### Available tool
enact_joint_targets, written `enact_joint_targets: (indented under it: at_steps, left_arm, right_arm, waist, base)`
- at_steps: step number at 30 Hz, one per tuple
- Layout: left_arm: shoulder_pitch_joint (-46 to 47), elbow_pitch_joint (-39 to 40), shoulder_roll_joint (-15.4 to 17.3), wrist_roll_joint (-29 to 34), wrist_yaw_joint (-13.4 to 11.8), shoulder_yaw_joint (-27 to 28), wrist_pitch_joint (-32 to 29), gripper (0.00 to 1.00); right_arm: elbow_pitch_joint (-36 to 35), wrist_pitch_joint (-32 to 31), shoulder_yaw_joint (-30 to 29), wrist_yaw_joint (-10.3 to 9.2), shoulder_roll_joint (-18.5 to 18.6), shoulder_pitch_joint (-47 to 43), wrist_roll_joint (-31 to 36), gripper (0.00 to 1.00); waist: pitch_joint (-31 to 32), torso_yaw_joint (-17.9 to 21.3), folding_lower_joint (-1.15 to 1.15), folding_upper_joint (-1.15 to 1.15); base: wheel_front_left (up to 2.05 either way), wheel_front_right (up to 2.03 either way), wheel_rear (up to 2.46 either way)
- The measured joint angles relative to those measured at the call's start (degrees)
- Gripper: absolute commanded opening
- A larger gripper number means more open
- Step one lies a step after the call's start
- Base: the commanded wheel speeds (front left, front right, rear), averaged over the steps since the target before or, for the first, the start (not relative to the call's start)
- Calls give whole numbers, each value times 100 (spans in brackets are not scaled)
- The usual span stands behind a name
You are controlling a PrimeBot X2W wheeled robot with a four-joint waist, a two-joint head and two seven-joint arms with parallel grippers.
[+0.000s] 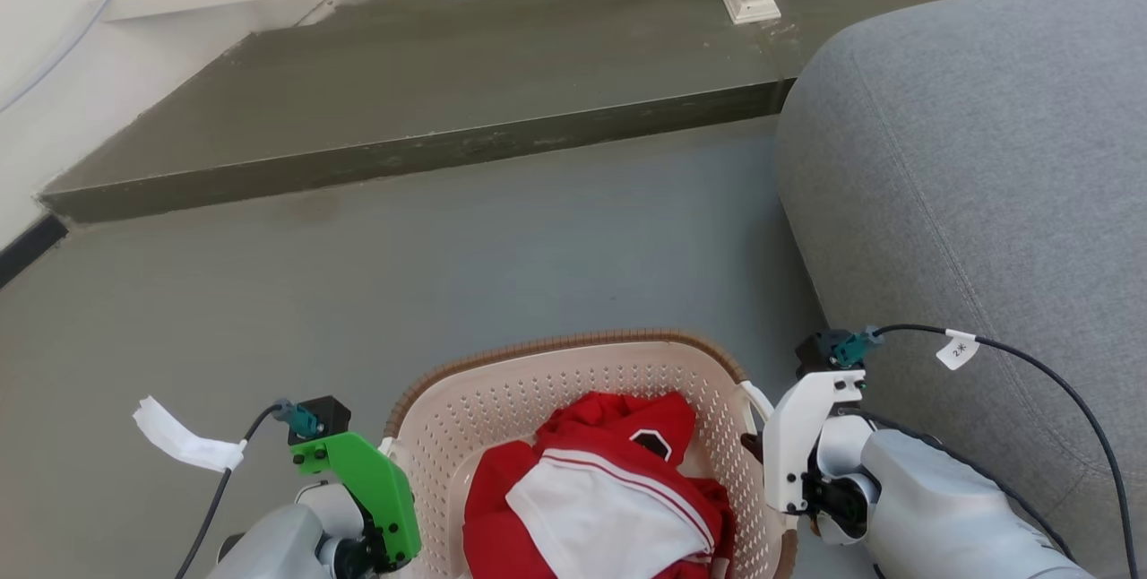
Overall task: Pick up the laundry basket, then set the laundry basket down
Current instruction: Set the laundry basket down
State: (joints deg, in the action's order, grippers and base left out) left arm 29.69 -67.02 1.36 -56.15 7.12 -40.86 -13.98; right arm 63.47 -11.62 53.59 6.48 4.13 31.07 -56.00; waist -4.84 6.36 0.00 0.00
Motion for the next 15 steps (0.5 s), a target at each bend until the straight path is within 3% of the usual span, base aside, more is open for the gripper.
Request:
enact_joint_targets:
  at_steps: [15]
  left_arm:
    - [460,207,167,-8,0,8,400,0]
  right_arm:
    - [-215,547,15,-1,59,459,-12,0]
  waist:
    - [-660,1,0,0]
  base:
    - [0,0,0]
